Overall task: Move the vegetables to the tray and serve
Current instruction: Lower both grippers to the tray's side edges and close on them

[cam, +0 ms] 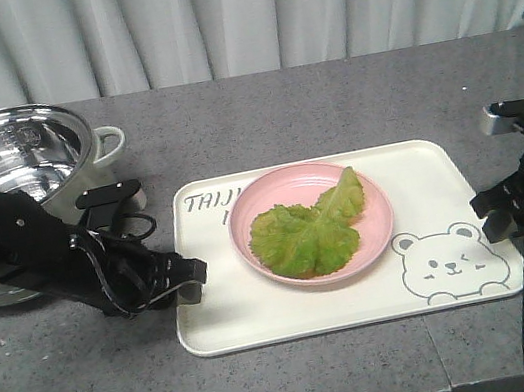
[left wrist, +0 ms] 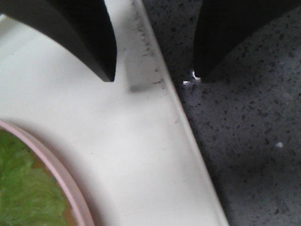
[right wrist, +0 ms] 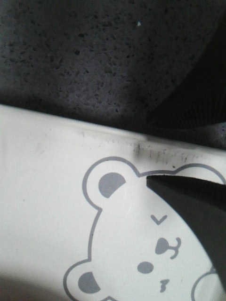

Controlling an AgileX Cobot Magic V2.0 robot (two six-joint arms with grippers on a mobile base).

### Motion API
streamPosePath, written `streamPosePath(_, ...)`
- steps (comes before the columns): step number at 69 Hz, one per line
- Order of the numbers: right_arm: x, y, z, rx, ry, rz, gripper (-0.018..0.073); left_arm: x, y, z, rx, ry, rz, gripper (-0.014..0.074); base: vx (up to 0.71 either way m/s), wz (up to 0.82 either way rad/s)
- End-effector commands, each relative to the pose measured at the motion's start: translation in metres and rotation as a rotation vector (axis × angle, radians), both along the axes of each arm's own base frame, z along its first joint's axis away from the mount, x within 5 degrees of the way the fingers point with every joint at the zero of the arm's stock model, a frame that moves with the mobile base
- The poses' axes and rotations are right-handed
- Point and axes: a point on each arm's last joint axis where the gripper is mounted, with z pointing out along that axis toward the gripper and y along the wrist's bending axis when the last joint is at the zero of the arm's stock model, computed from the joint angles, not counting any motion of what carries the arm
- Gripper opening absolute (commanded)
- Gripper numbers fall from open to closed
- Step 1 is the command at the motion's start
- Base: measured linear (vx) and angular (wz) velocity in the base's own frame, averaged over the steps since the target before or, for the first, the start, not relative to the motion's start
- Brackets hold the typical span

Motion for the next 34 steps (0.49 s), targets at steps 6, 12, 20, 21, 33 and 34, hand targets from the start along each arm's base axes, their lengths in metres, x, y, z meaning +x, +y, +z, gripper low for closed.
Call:
streamPosePath(6,0.004,-0.001,0.019,-0.006,-0.101,0.002,0.0244,0.005,-0.004,0.019,-0.053,-0.069,0.033,0.0359,0.00,0.00)
streamPosePath(12,0.005,-0.001,0.018,-0.009,-0.108,0.000,0.0244,0.005,-0.004,0.020,-0.066,-0.069,0.043,0.0359,0.00,0.00)
streamPosePath(20,0.007,-0.002,0.015,-0.012,-0.112,-0.005,0.0244,0.005,-0.005,0.020,-0.069,-0.068,0.045,0.0359,0.00,0.00)
streamPosePath(21,0.007,-0.002,0.015,-0.013,-0.112,-0.006,0.0244,0.005,-0.005,0.020,-0.069,-0.068,0.045,0.0359,0.00,0.00)
streamPosePath(33,0.010,-0.003,0.006,-0.008,-0.088,-0.006,0.0244,0.005,-0.005,0.020,-0.069,-0.068,0.045,0.0359,0.00,0.00)
streamPosePath(34,0.011,-0.002,0.006,-0.006,-0.085,-0.006,0.0244,0.005,-0.005,0.020,-0.069,-0.068,0.045,0.0359,0.00,0.00)
